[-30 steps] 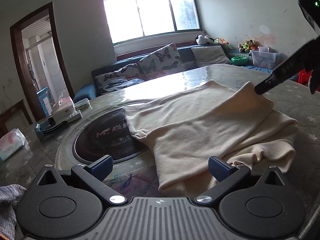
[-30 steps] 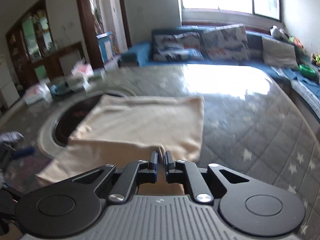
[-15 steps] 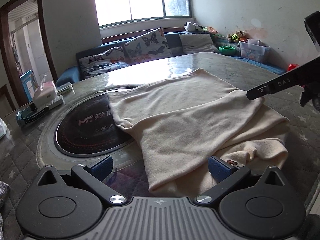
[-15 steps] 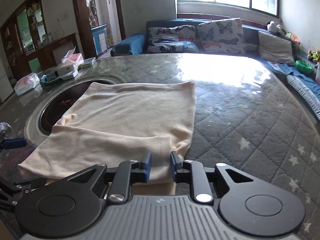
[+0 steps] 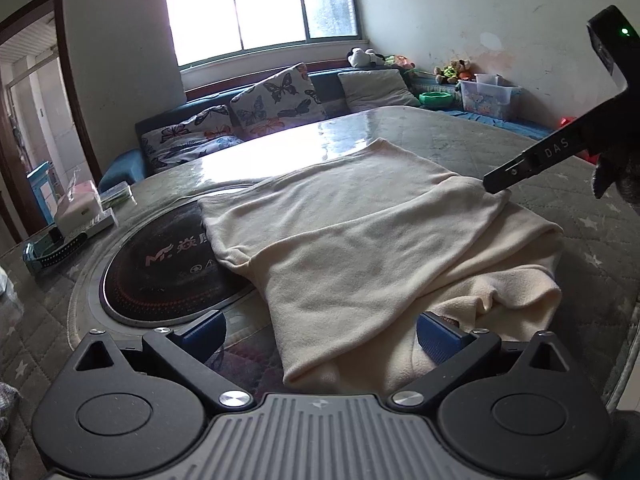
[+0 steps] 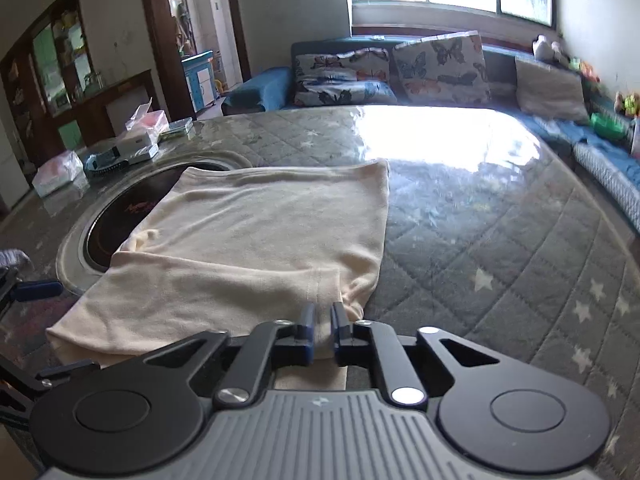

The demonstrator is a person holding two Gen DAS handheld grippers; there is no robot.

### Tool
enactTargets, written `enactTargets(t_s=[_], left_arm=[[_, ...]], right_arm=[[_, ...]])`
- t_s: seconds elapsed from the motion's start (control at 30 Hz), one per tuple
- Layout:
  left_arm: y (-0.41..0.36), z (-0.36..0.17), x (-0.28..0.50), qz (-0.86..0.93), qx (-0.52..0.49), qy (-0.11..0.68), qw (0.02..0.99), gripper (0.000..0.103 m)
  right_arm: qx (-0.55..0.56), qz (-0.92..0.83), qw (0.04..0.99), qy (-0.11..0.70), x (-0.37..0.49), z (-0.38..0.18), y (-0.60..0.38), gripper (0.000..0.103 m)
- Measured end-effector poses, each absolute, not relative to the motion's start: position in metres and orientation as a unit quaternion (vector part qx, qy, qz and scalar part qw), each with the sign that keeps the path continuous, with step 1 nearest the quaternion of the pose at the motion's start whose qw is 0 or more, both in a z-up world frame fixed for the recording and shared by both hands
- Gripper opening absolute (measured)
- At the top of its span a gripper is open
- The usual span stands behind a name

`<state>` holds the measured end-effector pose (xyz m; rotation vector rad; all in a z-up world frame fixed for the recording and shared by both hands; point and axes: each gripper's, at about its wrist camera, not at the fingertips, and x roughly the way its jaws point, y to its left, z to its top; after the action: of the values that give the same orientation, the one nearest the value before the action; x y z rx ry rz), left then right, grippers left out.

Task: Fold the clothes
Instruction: 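Lift the folded side again with the right gripper and lay it over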

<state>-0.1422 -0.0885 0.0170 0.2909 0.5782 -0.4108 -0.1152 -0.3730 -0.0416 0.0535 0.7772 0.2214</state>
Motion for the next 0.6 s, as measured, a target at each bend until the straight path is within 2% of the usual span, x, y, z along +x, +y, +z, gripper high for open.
enactTargets(t_s=[0.07,0.17,0.23,0.37,0.6], left_arm=[[-0.090,0.015,-0.144,-0.199,0.154,0.279,0.927,0.103],[-0.090,0.013,-0.144,-0.198,0.159,0.276,0.927,0.102],[-0.087,0.015,-0.144,-0.196,0.153,0.273,0.929,0.100],[-0.080,0.021,-0.144,-0.189,0.140,0.264,0.935,0.099],[-0.075,0.012,-0.148,-0.162,0.175,0.254,0.937,0.099]], right_arm=[[0.025,0.104,0.918,0.383,-0.116,-0.046,-0.375,0.025],[0.028,0.105,0.914,0.390,-0.116,-0.054,-0.377,0.025],[0.030,0.105,0.915,0.389,-0.116,-0.054,-0.377,0.015],[0.028,0.104,0.920,0.377,-0.119,-0.048,-0.377,0.006],[0.013,0.114,0.928,0.354,-0.130,-0.029,-0.369,0.004]])
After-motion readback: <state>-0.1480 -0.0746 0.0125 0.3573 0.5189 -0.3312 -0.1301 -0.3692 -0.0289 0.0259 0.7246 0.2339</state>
